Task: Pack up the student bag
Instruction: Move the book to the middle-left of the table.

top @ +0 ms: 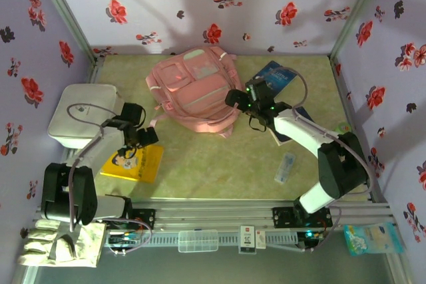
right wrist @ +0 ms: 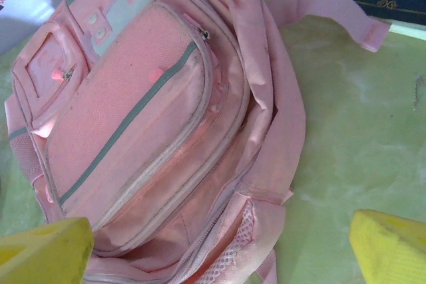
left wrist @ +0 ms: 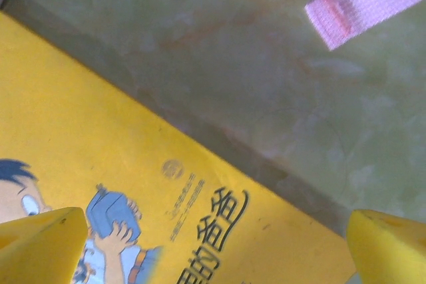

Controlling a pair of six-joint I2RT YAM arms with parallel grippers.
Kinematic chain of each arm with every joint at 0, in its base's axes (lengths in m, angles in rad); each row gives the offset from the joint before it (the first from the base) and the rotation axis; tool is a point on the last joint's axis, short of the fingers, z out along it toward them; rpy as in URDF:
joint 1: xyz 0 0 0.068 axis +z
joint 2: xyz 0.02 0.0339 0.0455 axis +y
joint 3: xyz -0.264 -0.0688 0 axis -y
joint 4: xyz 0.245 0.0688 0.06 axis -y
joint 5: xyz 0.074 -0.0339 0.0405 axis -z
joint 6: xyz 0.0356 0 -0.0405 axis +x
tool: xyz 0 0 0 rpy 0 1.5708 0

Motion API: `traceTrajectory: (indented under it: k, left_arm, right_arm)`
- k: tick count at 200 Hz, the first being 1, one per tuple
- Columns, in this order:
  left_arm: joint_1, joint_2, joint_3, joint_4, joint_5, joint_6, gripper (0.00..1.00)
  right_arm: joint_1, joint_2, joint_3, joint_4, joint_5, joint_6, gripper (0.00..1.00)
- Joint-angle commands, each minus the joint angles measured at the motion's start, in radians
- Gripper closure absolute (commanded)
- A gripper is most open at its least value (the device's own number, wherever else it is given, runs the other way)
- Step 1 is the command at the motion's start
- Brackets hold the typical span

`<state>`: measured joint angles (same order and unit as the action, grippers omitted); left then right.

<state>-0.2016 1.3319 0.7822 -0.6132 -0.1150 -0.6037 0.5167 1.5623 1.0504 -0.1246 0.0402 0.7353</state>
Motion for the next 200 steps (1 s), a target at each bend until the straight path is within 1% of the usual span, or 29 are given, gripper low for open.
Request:
traceTrajectory:
  k: [1, 38, 61, 80, 96, 125, 167, 180, 200]
  left_arm:
    - [0.014, 0.049, 0.001, 0.089, 0.011, -0.011, 0.00]
    - [0.024, 0.137, 0.022, 0.125, 0.021, -0.001, 0.00]
    - [0.023, 0.169, 0.020, 0.136, 0.069, -0.004, 0.01]
    - [0.004, 0.171, 0.013, 0.136, 0.108, -0.011, 0.03]
    - [-0.046, 0.176, 0.006, 0.144, 0.138, -0.023, 0.04]
    - [-0.159, 0.185, 0.012, 0.135, 0.157, -0.048, 0.05]
    - [-0.347, 0.224, 0.103, 0.133, 0.176, -0.100, 0.05]
    - [-0.373, 0.229, 0.135, 0.125, 0.175, -0.126, 0.06]
    - [-0.378, 0.186, 0.166, 0.121, 0.175, -0.145, 0.05]
  right_arm:
    - [0.005, 0.028, 0.032, 0.027, -0.020, -0.003, 0.01]
    - [0.006, 0.048, 0.052, 0.017, -0.039, -0.006, 0.01]
    - [0.006, 0.060, 0.055, 0.020, -0.047, 0.004, 0.01]
    - [0.006, 0.071, 0.059, 0.023, -0.054, 0.016, 0.01]
    - [0.006, 0.081, 0.067, 0.026, -0.059, 0.024, 0.01]
    - [0.006, 0.094, 0.085, 0.019, -0.055, 0.032, 0.01]
    - [0.006, 0.097, 0.084, 0.018, -0.055, 0.038, 0.01]
    - [0.006, 0.092, 0.082, 0.016, -0.054, 0.031, 0.01]
    - [0.011, 0.076, 0.083, -0.001, -0.045, 0.013, 0.01]
